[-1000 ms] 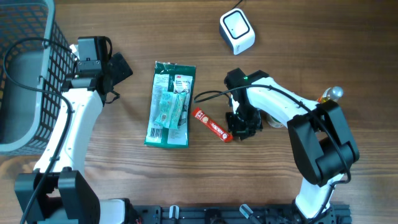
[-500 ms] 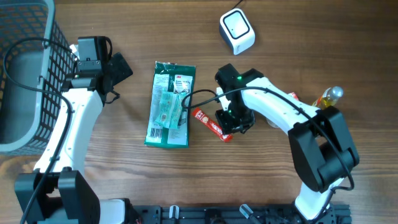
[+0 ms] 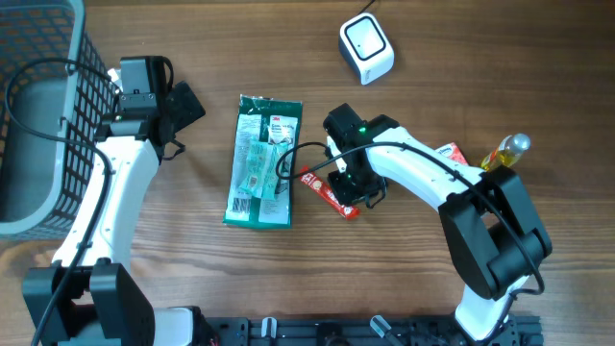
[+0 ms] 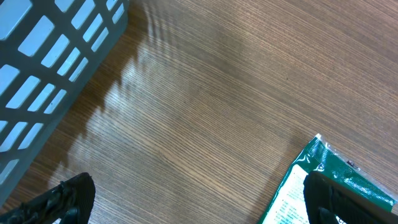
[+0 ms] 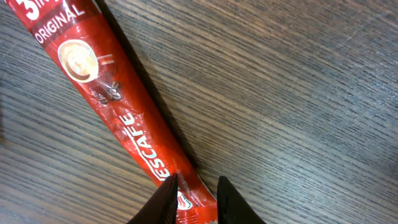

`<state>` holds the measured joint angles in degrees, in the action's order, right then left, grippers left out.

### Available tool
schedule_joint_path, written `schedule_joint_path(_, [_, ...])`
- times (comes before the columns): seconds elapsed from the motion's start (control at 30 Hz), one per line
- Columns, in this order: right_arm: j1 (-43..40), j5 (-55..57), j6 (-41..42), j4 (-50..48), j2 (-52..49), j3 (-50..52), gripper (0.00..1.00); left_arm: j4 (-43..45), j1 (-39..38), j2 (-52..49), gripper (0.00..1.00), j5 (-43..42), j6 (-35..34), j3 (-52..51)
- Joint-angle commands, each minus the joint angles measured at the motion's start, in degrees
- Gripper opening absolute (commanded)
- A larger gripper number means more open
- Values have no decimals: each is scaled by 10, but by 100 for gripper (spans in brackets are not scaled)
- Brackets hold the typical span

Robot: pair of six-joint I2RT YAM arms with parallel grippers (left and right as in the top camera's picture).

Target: Scan the item barcode

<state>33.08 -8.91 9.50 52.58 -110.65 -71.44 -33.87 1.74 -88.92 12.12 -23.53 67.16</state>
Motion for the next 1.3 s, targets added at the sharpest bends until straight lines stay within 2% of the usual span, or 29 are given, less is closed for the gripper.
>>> schedule_joint_path(0.0, [3, 7, -5, 1, 11, 7, 22, 0, 2, 1, 100, -1, -10, 7])
schedule_joint_path(0.33, [3, -2, -3, 11, 11, 7, 22, 0, 2, 1, 100, -1, -10, 7])
schedule_joint_path(0.57, [15, -8, 11, 20, 11, 7, 29, 0, 2, 1, 100, -1, -10, 7])
schedule_joint_path(1.1, [19, -8, 12, 5, 0, 7, 28, 0, 2, 1, 100, -1, -10, 7])
schedule_joint_path(1.13, [18, -8, 12, 3, -1, 7, 28, 0, 2, 1, 100, -1, -10, 7])
schedule_joint_path(1.27, [18, 3, 30, -9, -2, 7, 14, 0, 2, 1, 100, -1, -10, 7])
